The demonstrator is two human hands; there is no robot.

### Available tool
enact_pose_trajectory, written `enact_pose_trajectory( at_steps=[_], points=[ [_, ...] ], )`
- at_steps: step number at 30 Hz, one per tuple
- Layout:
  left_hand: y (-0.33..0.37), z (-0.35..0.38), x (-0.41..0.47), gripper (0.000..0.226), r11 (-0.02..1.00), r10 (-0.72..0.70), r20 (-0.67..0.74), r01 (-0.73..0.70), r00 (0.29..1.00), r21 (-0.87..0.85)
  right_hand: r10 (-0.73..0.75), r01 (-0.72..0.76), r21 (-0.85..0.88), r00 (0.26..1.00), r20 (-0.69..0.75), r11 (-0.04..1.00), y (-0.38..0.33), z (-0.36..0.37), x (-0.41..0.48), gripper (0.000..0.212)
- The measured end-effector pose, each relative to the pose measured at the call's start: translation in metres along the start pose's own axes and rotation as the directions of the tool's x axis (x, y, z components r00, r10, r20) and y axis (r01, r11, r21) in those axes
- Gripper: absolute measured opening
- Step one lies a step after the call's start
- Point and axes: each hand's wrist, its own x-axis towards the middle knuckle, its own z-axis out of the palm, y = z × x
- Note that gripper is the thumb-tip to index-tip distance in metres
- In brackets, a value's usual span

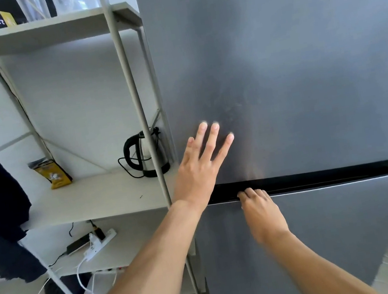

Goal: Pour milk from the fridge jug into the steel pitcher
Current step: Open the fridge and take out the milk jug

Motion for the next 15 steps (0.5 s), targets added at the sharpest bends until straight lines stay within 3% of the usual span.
enact_pose_trajectory(
  at_steps=[5,10,15],
  points=[
    [0.003,-0.003,-0.005,0.091,0.997,0.002,0.030,0.000,1.000,-0.071,0.033,-0.031,0.073,0.999,-0.017,0.997,-0.001,-0.002,-0.033,0.055],
    [0.000,-0.014,-0.005,0.086,0.977,0.004,0.127,0.023,0.992,-0.214,0.016,-0.012,0.143,1.000,-0.025,0.990,-0.001,-0.018,-0.060,0.043],
    [-0.002,-0.030,-0.026,0.049,0.927,0.019,0.219,0.065,0.975,-0.369,0.060,-0.064,0.320,0.998,0.023,0.945,0.004,-0.039,-0.093,0.035]
  ],
)
